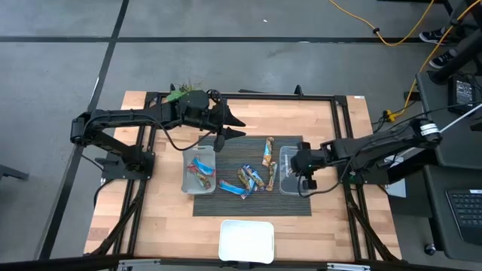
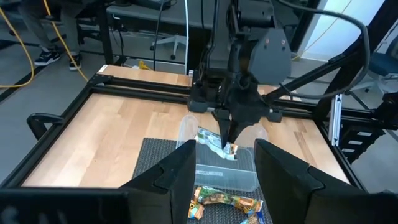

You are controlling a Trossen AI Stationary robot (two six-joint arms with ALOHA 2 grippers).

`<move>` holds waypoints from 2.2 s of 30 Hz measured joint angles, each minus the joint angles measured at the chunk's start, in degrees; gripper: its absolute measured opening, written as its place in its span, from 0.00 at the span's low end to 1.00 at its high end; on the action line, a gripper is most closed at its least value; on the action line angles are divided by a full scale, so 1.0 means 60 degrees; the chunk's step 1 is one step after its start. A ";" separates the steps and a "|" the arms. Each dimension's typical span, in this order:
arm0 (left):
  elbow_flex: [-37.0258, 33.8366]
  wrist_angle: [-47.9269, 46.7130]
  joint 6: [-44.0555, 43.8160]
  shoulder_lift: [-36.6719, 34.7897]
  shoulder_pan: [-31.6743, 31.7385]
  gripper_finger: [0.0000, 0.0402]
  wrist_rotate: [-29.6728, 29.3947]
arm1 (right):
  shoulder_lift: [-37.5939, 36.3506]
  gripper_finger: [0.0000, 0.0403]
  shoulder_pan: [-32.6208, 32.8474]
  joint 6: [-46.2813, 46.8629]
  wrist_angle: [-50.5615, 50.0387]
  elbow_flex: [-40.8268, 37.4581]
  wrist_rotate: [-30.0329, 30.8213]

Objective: Pick and place Granola Bars by type
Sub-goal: Put the yellow granola bar into the transparent bin

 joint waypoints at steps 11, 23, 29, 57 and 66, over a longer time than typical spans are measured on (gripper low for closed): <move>0.0000 -0.0011 -0.0025 0.0000 0.0000 0.39 -0.0051 | 0.0507 0.23 0.0000 0.0348 0.0080 0.0006 -0.0005; 0.0000 -0.0024 -0.0009 0.0000 0.0000 0.39 -0.0061 | 0.0485 0.41 -0.0108 0.0365 -0.0478 0.2318 0.1169; 0.0000 -0.0273 0.0007 0.0000 0.0000 0.39 -0.0065 | 0.0493 0.52 -0.0318 -0.1243 -0.1133 0.3892 0.1521; 0.0000 -0.0140 0.0085 -0.0471 0.0006 0.39 -0.0413 | 0.5087 0.60 -0.3389 -0.8851 -0.1335 0.5153 -0.0086; 0.0004 -0.0153 0.0255 -0.1191 0.0329 0.39 -0.0751 | 0.6146 0.58 -0.3515 -0.9359 -0.0869 0.5153 -0.0519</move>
